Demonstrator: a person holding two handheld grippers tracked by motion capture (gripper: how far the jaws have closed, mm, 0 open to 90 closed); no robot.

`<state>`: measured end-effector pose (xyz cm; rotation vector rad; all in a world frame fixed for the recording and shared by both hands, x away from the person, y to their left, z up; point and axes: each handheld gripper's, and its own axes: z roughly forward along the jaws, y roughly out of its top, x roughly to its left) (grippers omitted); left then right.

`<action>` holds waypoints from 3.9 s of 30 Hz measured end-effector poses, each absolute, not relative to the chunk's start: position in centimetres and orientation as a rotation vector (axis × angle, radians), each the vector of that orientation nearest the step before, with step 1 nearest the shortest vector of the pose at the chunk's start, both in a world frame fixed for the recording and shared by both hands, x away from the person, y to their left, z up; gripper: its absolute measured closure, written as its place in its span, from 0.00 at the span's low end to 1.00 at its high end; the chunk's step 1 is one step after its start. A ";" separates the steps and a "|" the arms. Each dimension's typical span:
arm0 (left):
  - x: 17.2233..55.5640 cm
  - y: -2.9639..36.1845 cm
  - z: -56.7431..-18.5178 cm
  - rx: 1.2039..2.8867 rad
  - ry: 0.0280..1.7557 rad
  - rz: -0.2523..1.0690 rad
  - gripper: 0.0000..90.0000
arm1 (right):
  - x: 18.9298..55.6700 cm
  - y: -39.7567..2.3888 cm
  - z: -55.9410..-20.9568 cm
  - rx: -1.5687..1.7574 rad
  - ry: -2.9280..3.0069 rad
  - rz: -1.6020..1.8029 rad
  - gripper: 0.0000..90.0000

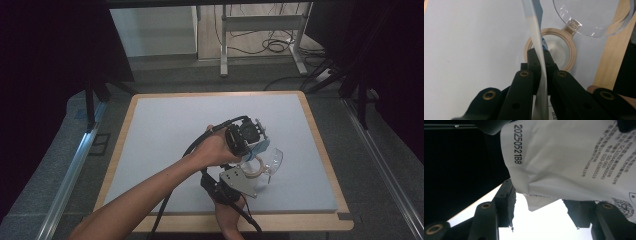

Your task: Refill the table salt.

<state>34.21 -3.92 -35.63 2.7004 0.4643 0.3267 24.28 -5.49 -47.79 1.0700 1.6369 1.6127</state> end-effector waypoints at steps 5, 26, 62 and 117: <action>34.2 -3.9 -35.6 2.699 0.472 0.325 0.99 | 24.3 -5.5 -47.7 1.069 1.637 1.614 0.50; 34.3 -4.1 -35.5 2.711 0.457 0.334 0.99 | 24.4 -5.5 -47.4 1.076 1.630 1.612 0.50; 34.2 -4.7 -35.5 2.740 0.448 0.335 0.99 | 24.4 -5.7 -47.4 1.075 1.623 1.612 0.50; 34.2 -5.9 -35.5 2.779 0.422 0.346 0.99 | 24.6 -6.1 -47.1 1.101 1.572 1.629 0.50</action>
